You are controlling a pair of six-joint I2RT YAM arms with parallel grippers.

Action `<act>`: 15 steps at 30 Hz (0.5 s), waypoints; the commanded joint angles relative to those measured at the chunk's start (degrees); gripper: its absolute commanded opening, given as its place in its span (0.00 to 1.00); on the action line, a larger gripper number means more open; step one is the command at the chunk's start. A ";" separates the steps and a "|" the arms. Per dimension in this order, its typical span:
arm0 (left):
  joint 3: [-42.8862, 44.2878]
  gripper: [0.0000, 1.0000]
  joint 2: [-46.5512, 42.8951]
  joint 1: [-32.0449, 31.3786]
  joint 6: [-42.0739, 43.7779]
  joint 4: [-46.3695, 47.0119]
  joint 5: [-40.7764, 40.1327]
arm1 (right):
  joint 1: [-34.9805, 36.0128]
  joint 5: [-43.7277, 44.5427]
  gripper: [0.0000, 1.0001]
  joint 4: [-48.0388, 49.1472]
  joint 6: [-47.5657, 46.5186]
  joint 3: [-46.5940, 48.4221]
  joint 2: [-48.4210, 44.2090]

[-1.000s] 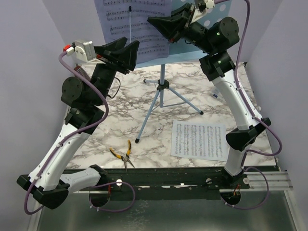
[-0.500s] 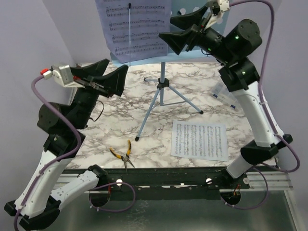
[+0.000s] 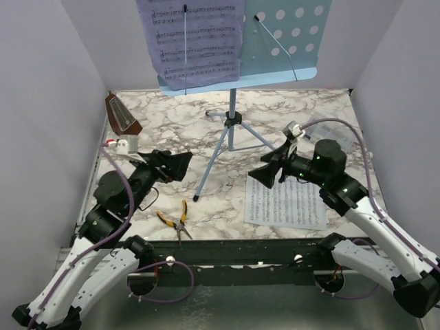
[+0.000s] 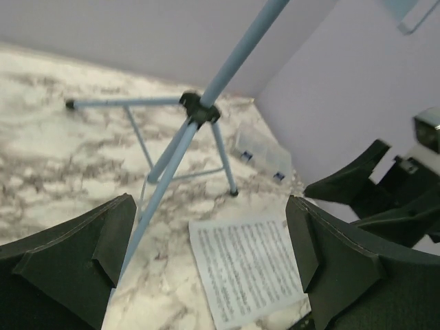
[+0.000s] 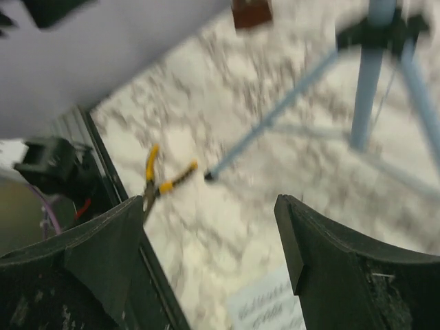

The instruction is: Set up the instrument practice props

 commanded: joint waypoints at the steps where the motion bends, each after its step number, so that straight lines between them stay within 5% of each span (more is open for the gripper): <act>1: -9.06 0.99 0.06 -0.17 -12.38 -2.47 0.67 | 0.03 9.92 0.84 4.71 13.80 -18.27 -0.36; 10: -21.69 0.98 14.38 -2.14 -27.95 16.16 18.31 | -2.33 45.44 0.88 -11.60 33.76 -17.53 14.05; 15: -21.21 0.98 22.76 -17.76 -24.81 18.03 1.46 | -2.80 50.58 0.88 -15.20 40.74 -20.30 14.44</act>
